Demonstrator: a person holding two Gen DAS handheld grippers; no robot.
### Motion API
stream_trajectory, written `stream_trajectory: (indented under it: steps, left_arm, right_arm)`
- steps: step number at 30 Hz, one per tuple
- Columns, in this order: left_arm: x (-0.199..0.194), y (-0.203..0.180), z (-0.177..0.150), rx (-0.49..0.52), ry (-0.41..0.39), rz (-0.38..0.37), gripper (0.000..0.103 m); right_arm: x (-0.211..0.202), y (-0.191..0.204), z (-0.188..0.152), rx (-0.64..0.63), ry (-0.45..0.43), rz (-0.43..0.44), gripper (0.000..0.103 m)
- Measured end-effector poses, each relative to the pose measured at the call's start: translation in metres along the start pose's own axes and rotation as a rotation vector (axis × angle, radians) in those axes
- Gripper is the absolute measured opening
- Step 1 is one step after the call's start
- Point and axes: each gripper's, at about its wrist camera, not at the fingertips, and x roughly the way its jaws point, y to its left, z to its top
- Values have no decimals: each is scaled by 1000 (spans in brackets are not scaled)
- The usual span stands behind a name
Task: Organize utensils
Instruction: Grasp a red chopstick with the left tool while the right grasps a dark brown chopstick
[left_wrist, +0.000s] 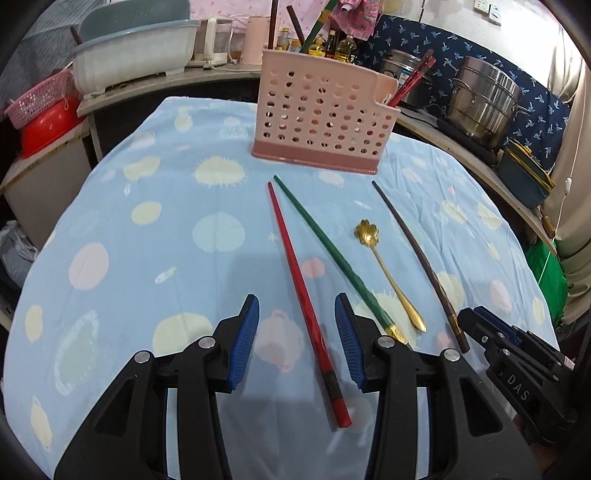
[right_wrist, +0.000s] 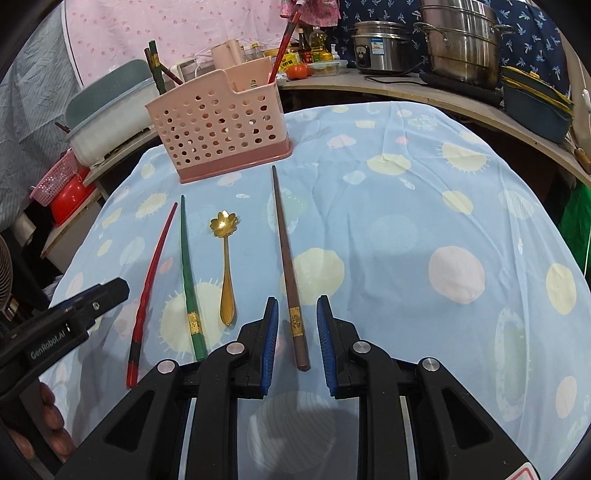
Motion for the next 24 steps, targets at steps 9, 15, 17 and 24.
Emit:
stream_trajectory:
  steps: [9, 15, 17, 24]
  left_arm:
    - [10, -7, -16, 10, 37, -11, 41]
    - [11, -7, -19, 10, 37, -8, 39]
    - [11, -8, -19, 12, 36, -1, 38]
    - [12, -6, -19, 5, 37, 4, 28]
  right_arm:
    - [9, 2, 1, 2, 25, -2, 22]
    - [12, 3, 0, 4, 38, -5, 22]
    - [14, 3, 0, 4, 45, -8, 21]
    - [16, 4, 0, -1, 55, -15, 20]
